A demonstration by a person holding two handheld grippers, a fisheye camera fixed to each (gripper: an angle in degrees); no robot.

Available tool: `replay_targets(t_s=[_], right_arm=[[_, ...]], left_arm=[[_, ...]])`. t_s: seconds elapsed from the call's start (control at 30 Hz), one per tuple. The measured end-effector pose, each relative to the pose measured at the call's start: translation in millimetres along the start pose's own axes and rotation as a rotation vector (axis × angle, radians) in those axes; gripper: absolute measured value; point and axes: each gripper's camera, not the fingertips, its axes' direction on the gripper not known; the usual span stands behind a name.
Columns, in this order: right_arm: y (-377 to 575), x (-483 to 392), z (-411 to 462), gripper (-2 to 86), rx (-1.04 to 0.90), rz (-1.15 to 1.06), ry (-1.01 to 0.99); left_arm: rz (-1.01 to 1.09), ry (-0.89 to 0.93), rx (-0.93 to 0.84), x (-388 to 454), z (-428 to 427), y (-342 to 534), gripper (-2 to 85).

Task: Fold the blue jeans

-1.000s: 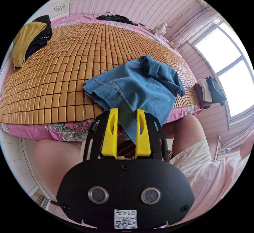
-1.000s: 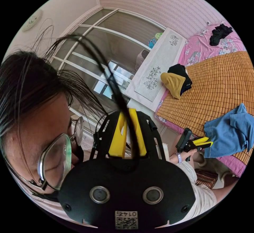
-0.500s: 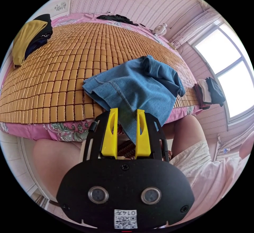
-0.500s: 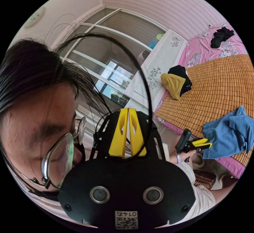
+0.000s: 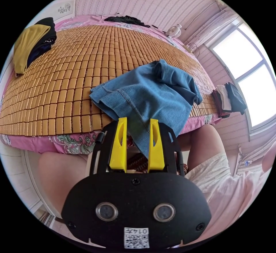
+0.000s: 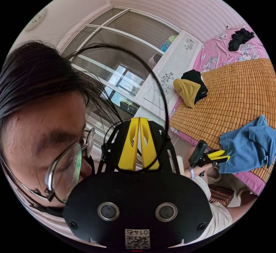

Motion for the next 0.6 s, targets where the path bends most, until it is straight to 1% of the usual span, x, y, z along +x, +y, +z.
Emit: replay_targets(t_s=[0.1, 0.2, 0.27, 0.37, 0.43, 0.47, 0.53, 0.57, 0.6], right_arm=[[-2, 7, 12, -0.4, -0.002, 0.024, -0.006], [-1, 10, 23, -0.5, 0.001, 0.008, 0.024], [2, 17, 29, -0.5, -0.006, 0.012, 0.050], [6, 37, 33, -0.3, -0.001, -0.010, 0.108], [12, 64, 35, -0.3, -0.025, -0.125, 0.214], [13, 73, 36, -0.3, -0.035, -0.148, 0.254], [22, 120, 46, -0.2, -0.115, -0.191, 0.460], [25, 131, 50, -0.2, -0.138, -0.210, 0.511], [31, 154, 61, -0.3, -0.187, -0.213, 0.655]], left_arm=[[-0.007, -0.005, -0.011, 0, 3, -3, 11.8], [-0.007, -0.023, -0.023, -2, 5, -6, 9.7], [-0.003, -0.005, -0.022, -4, 3, -8, 4.7], [-0.008, 0.013, -0.019, -8, 2, -9, 2.0], [0.003, 0.009, -0.014, -9, 1, -9, 0.8], [0.008, 0.007, -0.010, -9, -1, -9, 0.3], [0.014, 0.008, -0.001, -10, -5, -8, -0.2], [0.018, 0.010, 0.010, -11, -8, -8, -0.4], [0.018, 0.013, 0.014, -12, -10, -8, -0.4]])
